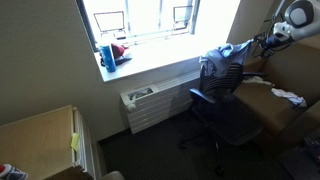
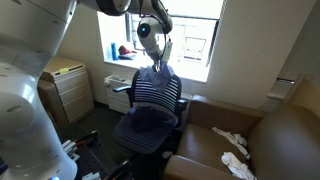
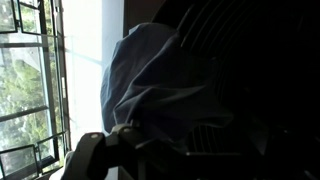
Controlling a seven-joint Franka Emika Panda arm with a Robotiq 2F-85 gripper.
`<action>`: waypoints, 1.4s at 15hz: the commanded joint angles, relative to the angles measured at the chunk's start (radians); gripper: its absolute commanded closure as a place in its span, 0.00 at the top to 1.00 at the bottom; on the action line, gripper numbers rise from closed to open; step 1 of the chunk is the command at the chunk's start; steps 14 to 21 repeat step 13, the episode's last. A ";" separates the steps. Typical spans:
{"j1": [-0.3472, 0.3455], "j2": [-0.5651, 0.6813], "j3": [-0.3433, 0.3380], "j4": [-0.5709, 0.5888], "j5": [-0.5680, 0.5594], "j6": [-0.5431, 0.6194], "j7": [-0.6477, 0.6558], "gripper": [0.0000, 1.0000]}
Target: Take the grey shirt off the seat and put it on the back of the black chair
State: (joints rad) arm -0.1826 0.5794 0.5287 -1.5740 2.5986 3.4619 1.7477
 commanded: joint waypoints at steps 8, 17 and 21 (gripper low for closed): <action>-0.671 0.030 0.364 -0.407 -0.039 -0.001 -0.721 1.00; -0.642 0.026 0.297 -0.387 0.064 -0.011 -0.797 1.00; -0.642 0.026 0.297 -0.387 0.064 -0.011 -0.797 1.00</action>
